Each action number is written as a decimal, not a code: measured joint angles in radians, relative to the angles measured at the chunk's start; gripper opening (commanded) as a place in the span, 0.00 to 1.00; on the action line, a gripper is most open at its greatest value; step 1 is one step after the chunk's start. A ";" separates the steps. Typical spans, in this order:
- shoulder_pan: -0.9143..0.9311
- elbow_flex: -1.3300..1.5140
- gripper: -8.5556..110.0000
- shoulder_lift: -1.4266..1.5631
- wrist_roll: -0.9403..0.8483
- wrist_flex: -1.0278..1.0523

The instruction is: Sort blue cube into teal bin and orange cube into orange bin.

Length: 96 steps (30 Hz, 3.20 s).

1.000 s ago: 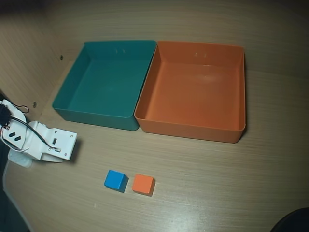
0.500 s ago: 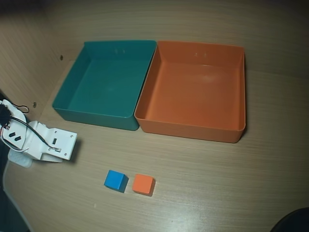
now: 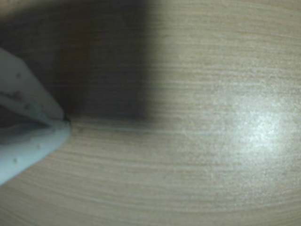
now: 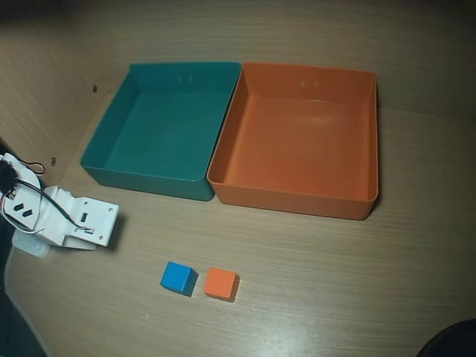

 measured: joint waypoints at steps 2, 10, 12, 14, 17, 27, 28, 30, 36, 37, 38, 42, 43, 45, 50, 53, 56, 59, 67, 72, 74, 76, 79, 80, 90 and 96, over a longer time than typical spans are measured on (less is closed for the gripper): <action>0.000 0.000 0.02 0.000 0.000 0.000; 0.000 0.000 0.02 0.000 0.000 0.000; 0.000 0.000 0.02 0.000 0.000 0.000; 0.000 0.000 0.02 0.000 0.000 0.000; 0.000 0.000 0.02 0.000 0.000 0.000; 0.000 0.000 0.02 0.000 0.000 0.000; 0.000 0.000 0.02 0.000 0.000 0.000; 0.000 0.000 0.02 0.000 0.000 0.000; 0.000 0.000 0.02 0.000 0.000 0.000; 0.000 0.000 0.02 0.000 0.000 0.000; 0.000 0.000 0.02 0.000 0.002 0.000; 0.000 0.000 0.02 0.000 0.006 0.000; 0.000 0.000 0.02 0.000 0.006 0.000; 0.000 0.000 0.02 0.000 0.006 0.000; 0.000 0.000 0.02 0.000 0.006 0.000; 0.000 0.000 0.02 0.000 0.006 0.000; 0.000 0.000 0.02 0.000 0.006 0.000; 0.000 0.000 0.02 0.000 0.005 -0.002; 0.000 -0.078 0.02 -0.002 0.000 0.008; 0.023 -0.265 0.02 -0.086 0.008 0.008; 0.048 -0.351 0.02 -0.147 0.008 0.008; 0.051 -0.443 0.03 -0.230 0.005 0.008; 0.078 -0.591 0.07 -0.385 0.000 0.008; 0.080 -0.644 0.10 -0.442 0.000 0.008; 0.084 -1.232 0.32 -1.117 0.000 0.008; 0.084 -1.577 0.33 -1.486 0.000 0.008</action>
